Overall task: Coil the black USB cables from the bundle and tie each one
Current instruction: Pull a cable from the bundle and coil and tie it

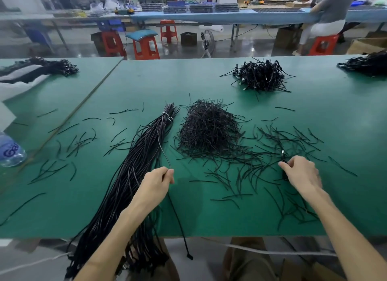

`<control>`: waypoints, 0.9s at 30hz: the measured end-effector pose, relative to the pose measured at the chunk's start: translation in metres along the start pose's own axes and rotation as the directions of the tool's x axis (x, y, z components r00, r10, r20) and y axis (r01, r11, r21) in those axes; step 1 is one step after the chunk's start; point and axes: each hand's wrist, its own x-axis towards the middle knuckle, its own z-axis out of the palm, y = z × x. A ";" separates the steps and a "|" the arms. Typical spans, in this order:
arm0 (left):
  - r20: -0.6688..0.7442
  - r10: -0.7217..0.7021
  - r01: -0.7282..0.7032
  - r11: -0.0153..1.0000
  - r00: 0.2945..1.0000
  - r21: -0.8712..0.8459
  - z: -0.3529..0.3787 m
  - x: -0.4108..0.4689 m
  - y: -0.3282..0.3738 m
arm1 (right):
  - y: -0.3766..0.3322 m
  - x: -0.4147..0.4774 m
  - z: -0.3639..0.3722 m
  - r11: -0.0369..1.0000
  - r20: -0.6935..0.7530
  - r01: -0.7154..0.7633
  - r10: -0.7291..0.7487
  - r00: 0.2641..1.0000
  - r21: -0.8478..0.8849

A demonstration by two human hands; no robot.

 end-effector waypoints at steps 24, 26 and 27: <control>-0.073 0.182 -0.157 0.952 0.981 0.262 -0.026 0.013 -0.014 | -0.183 -0.144 0.097 0.641 0.296 0.644 -0.766 0.571 0.418; -0.131 0.162 -0.100 0.915 0.978 0.390 -0.022 0.020 -0.022 | -0.181 -0.145 0.098 0.646 0.301 0.609 -0.759 0.578 0.460; -0.072 0.112 -0.068 0.890 0.991 0.450 -0.018 0.024 -0.027 | -0.180 -0.145 0.098 0.646 0.309 0.588 -0.757 0.576 0.487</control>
